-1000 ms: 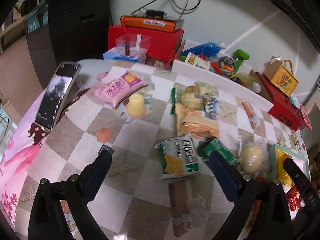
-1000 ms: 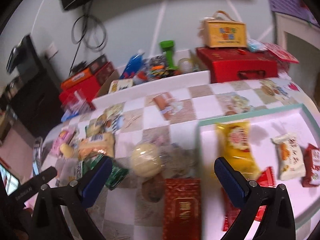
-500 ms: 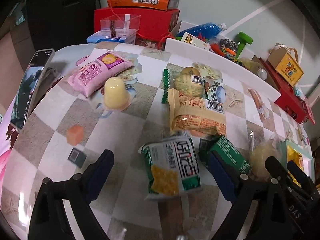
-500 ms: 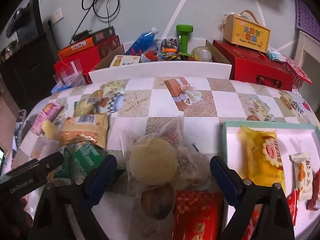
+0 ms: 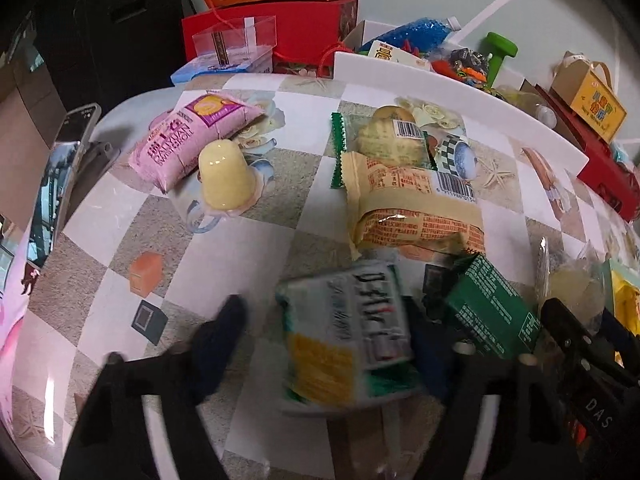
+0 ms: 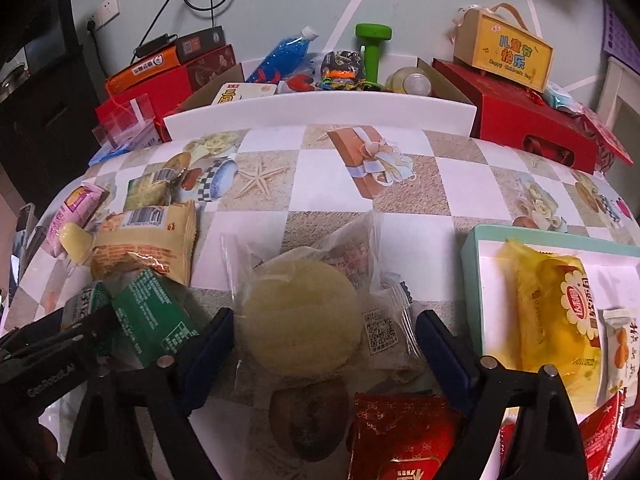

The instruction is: Organize snacks

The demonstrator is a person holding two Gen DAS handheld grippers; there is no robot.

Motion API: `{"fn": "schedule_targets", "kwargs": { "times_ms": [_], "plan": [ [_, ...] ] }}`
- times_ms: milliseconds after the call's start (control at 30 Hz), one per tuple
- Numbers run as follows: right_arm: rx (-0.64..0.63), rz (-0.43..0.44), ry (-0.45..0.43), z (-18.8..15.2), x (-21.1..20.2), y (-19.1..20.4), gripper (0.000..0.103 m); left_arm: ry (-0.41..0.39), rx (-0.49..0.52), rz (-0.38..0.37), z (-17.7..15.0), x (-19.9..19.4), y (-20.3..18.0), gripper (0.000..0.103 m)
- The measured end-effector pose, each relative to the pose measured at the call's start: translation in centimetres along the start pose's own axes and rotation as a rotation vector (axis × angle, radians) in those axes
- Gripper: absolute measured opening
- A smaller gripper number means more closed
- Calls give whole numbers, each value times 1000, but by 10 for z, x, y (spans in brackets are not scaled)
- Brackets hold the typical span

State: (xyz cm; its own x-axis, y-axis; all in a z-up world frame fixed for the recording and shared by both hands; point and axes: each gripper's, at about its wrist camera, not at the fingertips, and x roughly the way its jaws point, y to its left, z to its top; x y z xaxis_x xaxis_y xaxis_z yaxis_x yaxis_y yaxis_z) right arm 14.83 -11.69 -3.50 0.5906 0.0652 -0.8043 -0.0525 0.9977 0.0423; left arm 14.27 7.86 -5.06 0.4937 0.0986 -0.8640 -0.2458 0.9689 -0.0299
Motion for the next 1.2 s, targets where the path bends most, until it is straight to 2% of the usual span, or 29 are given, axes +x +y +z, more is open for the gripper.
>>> {"fn": "schedule_targets", "kwargs": {
  "times_ms": [33, 100, 233, 367, 467, 833, 1200],
  "plan": [
    [4, 7, 2, 0, 0, 0, 86, -1, 1, -1, 0, -1, 0, 65],
    [8, 12, 6, 0, -1, -1, 84, -4, 1, -20, 0, -4, 0, 53],
    [19, 24, 8, 0, -2, -2, 80, -8, -9, -40, -1, -6, 2, 52],
    [19, 33, 7, 0, -6, -1, 68, -8, -14, -61, -3, -9, 2, 51],
    [3, 32, 0, 1, -11, 1, 66, -10, -12, -76, -5, -12, 2, 51],
    [8, 61, -58, 7, -35, -2, 64, -34, -18, -98, -8, -27, 2, 51],
    [26, 71, -149, 13, -77, -10, 64, -111, -14, -123, -2, -60, 0, 51]
  ]
}}
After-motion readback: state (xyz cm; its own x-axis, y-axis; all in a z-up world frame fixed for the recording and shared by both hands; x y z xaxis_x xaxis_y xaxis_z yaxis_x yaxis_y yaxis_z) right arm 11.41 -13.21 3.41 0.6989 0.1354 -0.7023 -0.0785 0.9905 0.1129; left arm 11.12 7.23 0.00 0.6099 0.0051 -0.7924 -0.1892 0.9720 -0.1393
